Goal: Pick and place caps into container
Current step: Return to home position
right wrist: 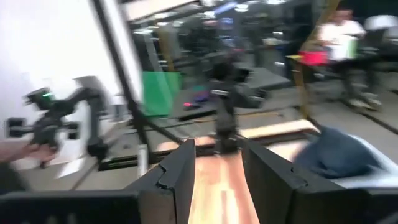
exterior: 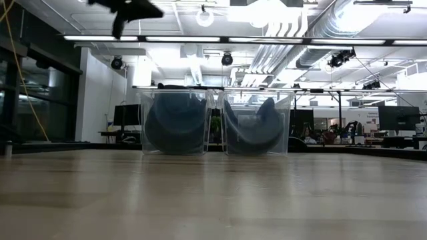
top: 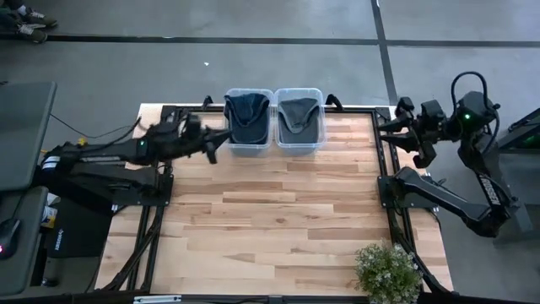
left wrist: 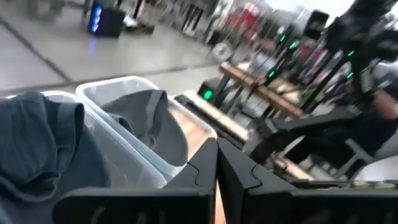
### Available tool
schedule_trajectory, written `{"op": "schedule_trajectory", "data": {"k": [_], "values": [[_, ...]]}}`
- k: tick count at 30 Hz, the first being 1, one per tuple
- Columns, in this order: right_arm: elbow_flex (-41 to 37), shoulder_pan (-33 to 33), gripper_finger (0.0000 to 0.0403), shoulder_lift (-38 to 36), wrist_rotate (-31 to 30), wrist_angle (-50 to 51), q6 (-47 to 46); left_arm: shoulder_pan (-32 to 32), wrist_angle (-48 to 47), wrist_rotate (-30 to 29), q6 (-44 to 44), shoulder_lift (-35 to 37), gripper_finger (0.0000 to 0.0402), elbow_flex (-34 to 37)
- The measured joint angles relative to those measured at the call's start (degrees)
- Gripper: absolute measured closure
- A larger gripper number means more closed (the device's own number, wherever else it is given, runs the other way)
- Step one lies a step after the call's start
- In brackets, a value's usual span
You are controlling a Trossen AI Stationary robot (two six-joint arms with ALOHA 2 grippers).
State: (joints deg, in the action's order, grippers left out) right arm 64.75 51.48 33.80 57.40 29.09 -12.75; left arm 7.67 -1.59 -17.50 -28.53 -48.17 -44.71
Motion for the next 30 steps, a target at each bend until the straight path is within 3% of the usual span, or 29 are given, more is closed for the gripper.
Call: {"op": "schedule_trajectory", "data": {"k": [4, 7, 15, 20, 26, 30], "values": [[-0.03, -0.02, 0.0281, -3.88, -9.05, 6.66, 1.65, -1.58, 8.6, -0.52, -0.24, 8.77, 0.0401, 12.19], [-2.08, -0.02, 0.0281, -7.74, -13.11, 3.7, -1.17, -2.19, 9.74, -2.41, -0.25, 14.61, 0.0401, 19.18], [-26.81, -0.02, 0.0282, -22.9, -19.63, -27.92, -24.46, -2.06, 18.2, -2.94, -0.22, 30.99, 0.0402, 34.08], [-41.69, -0.05, 0.0282, -26.99, -21.58, -51.02, -37.84, -2.06, 17.96, -2.93, -0.37, 39.55, 0.0401, 38.83], [-50.93, -2.3, 0.0282, -27.21, -26.46, -60.63, -40.75, -2.06, 14.04, -3.89, -1.24, 46.65, 0.0401, 41.81], [-55.18, -8.13, 0.0282, -27.08, -31.54, -65.47, -39.69, -2.04, 12.46, -4.69, -3.23, 47.78, 0.0401, 42.44]]}}
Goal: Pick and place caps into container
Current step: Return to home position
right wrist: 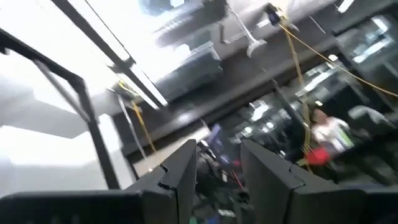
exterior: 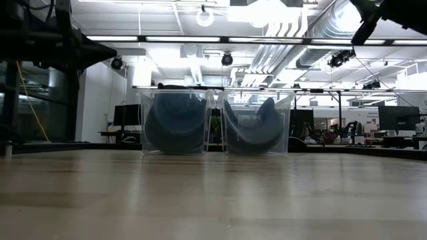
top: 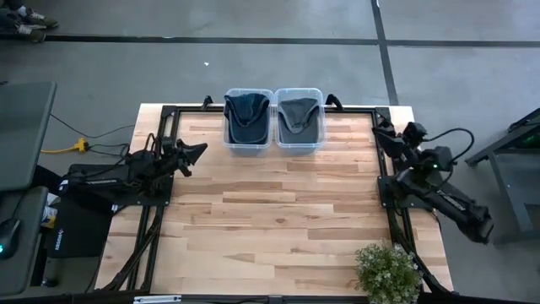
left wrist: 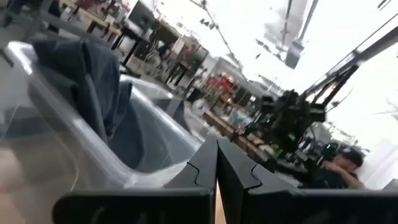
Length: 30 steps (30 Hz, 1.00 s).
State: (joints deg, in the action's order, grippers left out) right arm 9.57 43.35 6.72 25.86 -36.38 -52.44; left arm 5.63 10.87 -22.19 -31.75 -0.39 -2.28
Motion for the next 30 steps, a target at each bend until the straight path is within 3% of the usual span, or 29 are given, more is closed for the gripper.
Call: {"op": "schedule_trajectory", "data": {"k": [10, 19, 30], "values": [[-6.64, -19.33, 0.0282, 0.09, -16.12, -1.11, 14.7, 0.0, -1.7, -0.05, 4.02, 0.03, 0.0401, 0.07], [-8.97, -23.14, 0.0282, -0.08, -19.58, -3.63, 16.49, 0.0, -2.03, -0.57, 6.06, 0.03, 0.0401, 0.06], [-8.99, -29.53, 0.0282, -0.04, -22.58, 5.7, 18.26, 0.0, -1.85, 0.23, 5.77, 0.03, 0.0401, 0.04]]}}
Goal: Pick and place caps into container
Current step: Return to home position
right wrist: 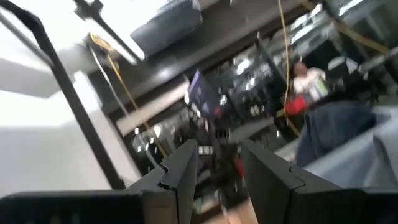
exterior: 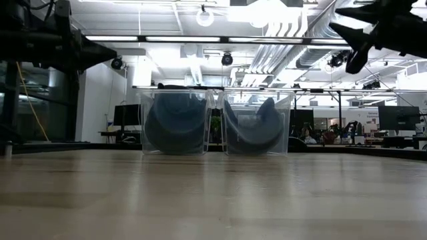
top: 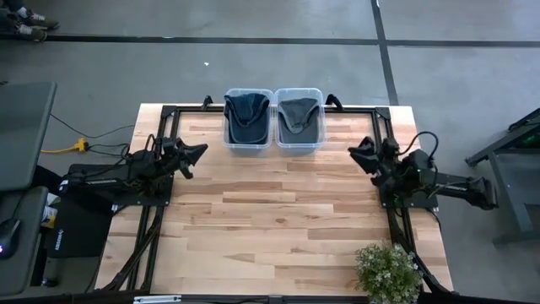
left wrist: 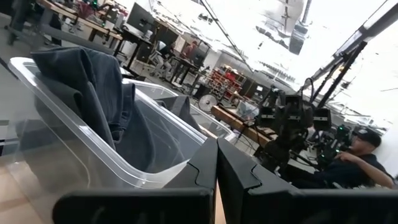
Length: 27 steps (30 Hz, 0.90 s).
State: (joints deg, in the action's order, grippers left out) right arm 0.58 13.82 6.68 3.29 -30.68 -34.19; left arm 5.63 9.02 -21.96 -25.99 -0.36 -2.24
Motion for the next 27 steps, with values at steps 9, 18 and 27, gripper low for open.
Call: {"op": "schedule_trajectory", "data": {"k": [9, 18, 27], "values": [[-0.02, -4.88, 0.0301, 0.0, 0.25, 18.17, 0.73, 0.0, -0.24, 3.35, 2.1, 0.0, 0.0401, 0.0], [0.02, -4.98, 0.0348, 0.86, 6.89, 28.1, 15.01, 0.0, -2.47, 3.37, 3.71, -0.02, 0.0401, -0.04], [0.09, -4.94, 0.0374, 0.92, 6.2, 28.5, 28.02, 0.0, -9.23, 3.39, 17.29, -0.3, 0.0402, -0.26]]}}
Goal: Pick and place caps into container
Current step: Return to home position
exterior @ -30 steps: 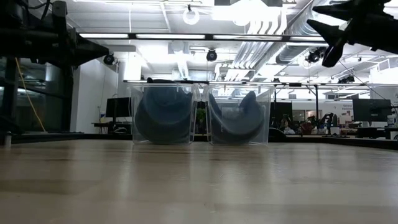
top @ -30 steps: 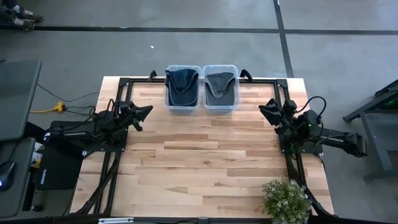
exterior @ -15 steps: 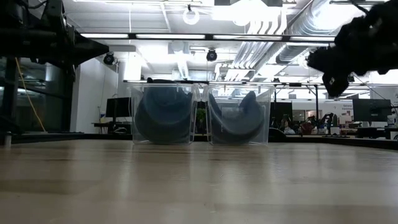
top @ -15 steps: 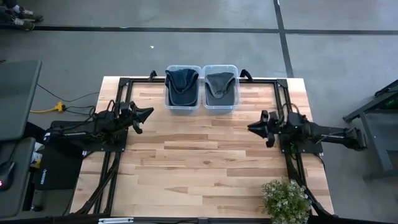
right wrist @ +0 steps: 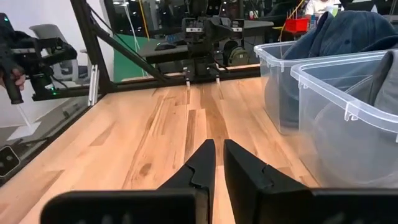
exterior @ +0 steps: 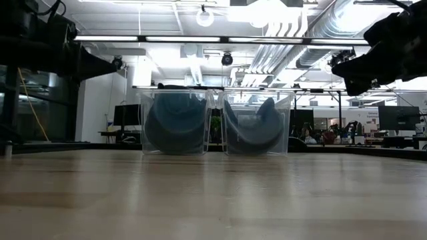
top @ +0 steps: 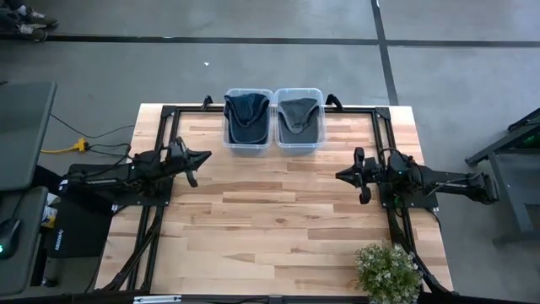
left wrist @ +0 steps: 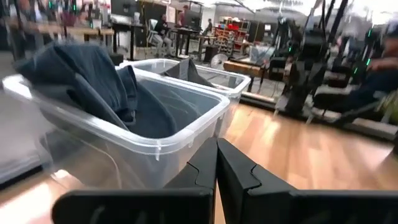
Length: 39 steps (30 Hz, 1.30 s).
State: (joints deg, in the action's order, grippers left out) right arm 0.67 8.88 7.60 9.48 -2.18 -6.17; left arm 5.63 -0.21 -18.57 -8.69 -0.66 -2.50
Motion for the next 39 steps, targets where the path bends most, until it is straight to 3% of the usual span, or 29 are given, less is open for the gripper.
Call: {"op": "schedule_trajectory", "data": {"k": [3, 13, 18, 39], "values": [[0.0, 0.0, 0.0379, 0.0, -0.1, 0.07, 0.66, 0.0, 0.82, -0.11, 4.55, 0.02, 0.0402, 0.13], [0.02, 0.0, 0.0371, 0.0, -0.1, 0.14, 0.67, -0.02, 0.5, -0.17, 6.6, 0.0, 0.0402, 0.15], [0.02, 0.0, 0.0375, 0.0, -0.1, 0.16, 0.67, -0.02, 0.5, -0.15, 13.66, 0.0, 0.0401, 0.15], [0.02, 0.0, 0.0374, 0.0, -0.1, 0.18, 0.67, 0.0, 0.24, -0.07, 12.92, 0.0, 0.0401, 0.15]]}}
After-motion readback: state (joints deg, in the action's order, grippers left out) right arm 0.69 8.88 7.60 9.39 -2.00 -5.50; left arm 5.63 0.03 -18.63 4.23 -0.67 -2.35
